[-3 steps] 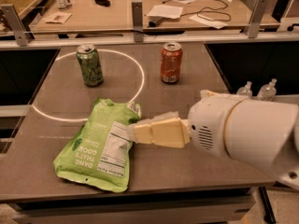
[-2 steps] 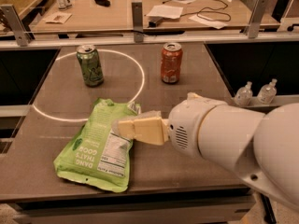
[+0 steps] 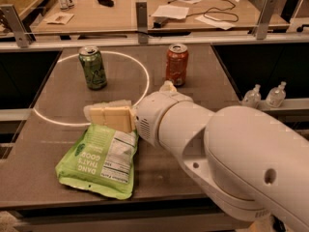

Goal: Move green can near coke can

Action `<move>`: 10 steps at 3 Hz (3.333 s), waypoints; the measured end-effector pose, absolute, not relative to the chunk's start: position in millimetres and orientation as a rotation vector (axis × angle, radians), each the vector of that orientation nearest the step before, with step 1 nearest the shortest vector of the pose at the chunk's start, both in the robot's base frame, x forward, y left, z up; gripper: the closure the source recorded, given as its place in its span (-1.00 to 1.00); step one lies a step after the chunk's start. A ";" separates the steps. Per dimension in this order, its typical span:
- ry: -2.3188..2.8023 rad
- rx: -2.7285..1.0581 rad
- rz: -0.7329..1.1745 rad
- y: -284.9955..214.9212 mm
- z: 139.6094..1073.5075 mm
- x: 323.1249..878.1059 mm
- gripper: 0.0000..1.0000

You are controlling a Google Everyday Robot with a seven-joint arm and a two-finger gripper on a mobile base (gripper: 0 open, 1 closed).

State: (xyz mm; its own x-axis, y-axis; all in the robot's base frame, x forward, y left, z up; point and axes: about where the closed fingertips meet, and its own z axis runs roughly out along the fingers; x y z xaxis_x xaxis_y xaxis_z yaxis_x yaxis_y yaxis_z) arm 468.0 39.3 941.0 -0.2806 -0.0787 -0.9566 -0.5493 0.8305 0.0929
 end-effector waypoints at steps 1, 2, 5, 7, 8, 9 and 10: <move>1.818 -0.478 0.491 39.3 941.0 468.0 -1.00; 1.805 -0.535 0.510 60.9 938.6 470.1 -1.00; 1.752 -0.559 0.540 119.4 921.3 519.3 -1.00; 1.761 -0.606 0.530 147.7 896.5 562.8 -1.00; 1.779 -0.616 0.515 155.9 889.6 584.8 -1.00; 1.788 -0.608 0.502 163.9 887.8 605.0 -1.00; 1.798 -0.589 0.490 175.4 887.1 620.8 -1.00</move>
Offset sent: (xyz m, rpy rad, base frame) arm 0.0185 0.0544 -0.0049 -0.0336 -0.0122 0.1298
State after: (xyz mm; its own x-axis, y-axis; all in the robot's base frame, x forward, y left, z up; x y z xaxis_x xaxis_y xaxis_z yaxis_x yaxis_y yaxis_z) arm 620.8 175.4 887.1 -0.2494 -0.1486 -0.9569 -0.6139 0.7885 0.0375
